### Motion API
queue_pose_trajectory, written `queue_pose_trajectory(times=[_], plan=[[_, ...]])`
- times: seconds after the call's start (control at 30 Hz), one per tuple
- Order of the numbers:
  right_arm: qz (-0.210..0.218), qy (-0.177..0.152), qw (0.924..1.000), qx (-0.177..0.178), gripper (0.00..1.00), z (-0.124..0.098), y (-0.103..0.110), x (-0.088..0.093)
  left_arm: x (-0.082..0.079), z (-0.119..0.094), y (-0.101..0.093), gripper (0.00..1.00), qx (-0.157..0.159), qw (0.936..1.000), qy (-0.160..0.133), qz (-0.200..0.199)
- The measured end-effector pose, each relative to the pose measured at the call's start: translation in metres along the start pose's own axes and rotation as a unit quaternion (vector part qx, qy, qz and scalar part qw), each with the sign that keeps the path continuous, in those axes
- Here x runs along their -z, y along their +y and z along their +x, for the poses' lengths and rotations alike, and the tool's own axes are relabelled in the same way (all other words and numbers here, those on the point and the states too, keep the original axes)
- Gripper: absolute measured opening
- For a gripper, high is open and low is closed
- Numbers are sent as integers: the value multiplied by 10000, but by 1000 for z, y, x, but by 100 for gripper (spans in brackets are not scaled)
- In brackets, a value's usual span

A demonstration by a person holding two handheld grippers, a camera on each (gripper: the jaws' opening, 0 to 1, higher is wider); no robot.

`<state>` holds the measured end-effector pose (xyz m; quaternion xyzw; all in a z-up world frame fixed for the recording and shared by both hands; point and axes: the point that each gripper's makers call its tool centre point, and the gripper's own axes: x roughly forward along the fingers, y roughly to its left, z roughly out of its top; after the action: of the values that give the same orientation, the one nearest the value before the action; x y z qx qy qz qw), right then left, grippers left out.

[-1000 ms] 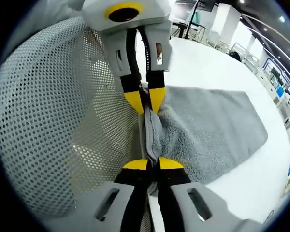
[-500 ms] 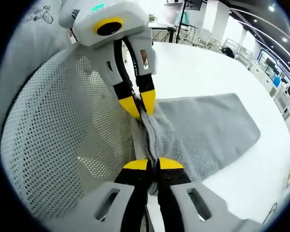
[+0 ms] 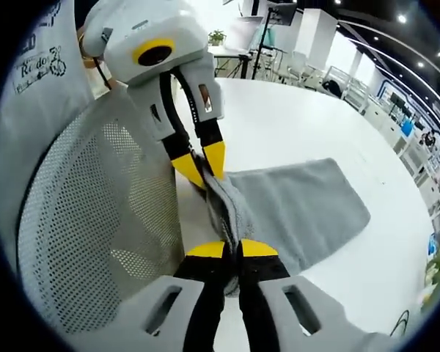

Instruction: Fold the towel on the table until its edges align and the towel forms a compact rectangular stack.

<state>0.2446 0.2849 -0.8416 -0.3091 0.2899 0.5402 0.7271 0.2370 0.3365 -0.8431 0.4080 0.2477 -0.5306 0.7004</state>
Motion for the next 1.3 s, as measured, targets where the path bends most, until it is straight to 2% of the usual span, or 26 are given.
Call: queue_pose_trajectory(times=[0.23,0.4,0.53,0.67,0.77,0.87,0.97,1.13,1.3], plan=[[-1,-13,10000,46,2,-2,-5,-3,0,-2,-4,12,114,9995,-124,-277],[5,-41,9999,94,2,-3,-9,-5,-2,-2,-5,14,39,9989,-189,-431],[21,-61,9999,104,2,-4,-9,-7,2,4,-6,17,-122,9996,-6,-249],[-47,25,10000,37,2,1,-4,-2,5,14,-15,16,-7,9999,144,-91],[-67,38,10000,10,2,2,-1,-1,6,15,-20,16,56,9998,173,-126],[0,29,10000,-7,2,2,0,0,8,18,-28,20,207,9994,251,-139],[4,53,10000,-28,2,4,0,1,14,22,-34,23,190,9990,404,9],[-35,121,9998,-127,2,7,6,7,18,28,-38,23,300,9988,382,-88],[3,215,9995,-241,2,12,13,18,25,37,-44,22,418,9982,418,-15]])
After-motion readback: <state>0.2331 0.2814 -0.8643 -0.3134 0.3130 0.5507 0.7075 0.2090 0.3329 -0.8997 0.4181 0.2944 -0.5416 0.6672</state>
